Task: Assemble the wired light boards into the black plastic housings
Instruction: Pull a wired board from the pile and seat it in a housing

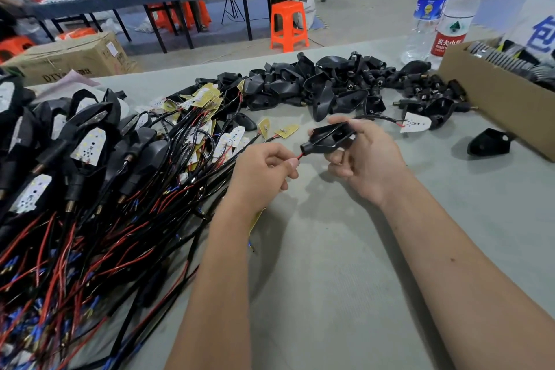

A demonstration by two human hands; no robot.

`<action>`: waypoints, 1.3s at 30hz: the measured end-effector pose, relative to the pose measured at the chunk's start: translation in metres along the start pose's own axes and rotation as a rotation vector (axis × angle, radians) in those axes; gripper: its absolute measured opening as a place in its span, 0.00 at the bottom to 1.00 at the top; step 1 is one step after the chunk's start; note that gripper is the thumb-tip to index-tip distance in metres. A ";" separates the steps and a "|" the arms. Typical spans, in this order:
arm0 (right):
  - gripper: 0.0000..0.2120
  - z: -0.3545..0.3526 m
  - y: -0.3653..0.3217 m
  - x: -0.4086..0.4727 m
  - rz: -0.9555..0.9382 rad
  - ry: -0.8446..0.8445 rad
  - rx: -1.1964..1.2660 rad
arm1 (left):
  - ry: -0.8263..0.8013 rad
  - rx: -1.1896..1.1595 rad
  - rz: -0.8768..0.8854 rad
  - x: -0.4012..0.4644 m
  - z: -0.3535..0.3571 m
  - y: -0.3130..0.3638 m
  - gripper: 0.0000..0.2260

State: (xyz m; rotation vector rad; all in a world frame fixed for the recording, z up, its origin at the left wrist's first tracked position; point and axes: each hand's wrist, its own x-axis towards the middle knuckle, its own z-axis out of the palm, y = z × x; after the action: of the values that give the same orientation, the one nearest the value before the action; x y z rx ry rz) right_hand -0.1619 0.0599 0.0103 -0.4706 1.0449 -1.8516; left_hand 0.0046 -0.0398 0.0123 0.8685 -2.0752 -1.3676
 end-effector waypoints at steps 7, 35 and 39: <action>0.13 -0.001 0.005 0.002 -0.085 -0.025 0.001 | 0.028 0.027 -0.021 0.000 -0.009 -0.003 0.06; 0.17 -0.010 -0.004 0.001 -0.348 0.176 -0.274 | 0.186 0.501 -0.024 -0.005 -0.046 0.016 0.08; 0.16 -0.007 -0.004 -0.001 -0.378 0.153 -0.361 | 0.034 0.259 0.066 0.000 -0.001 0.018 0.14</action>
State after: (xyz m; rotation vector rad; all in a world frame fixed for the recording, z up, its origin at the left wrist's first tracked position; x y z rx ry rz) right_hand -0.1683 0.0644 0.0098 -0.7925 1.4866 -2.0549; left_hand 0.0016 -0.0350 0.0290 0.9108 -2.2658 -1.0579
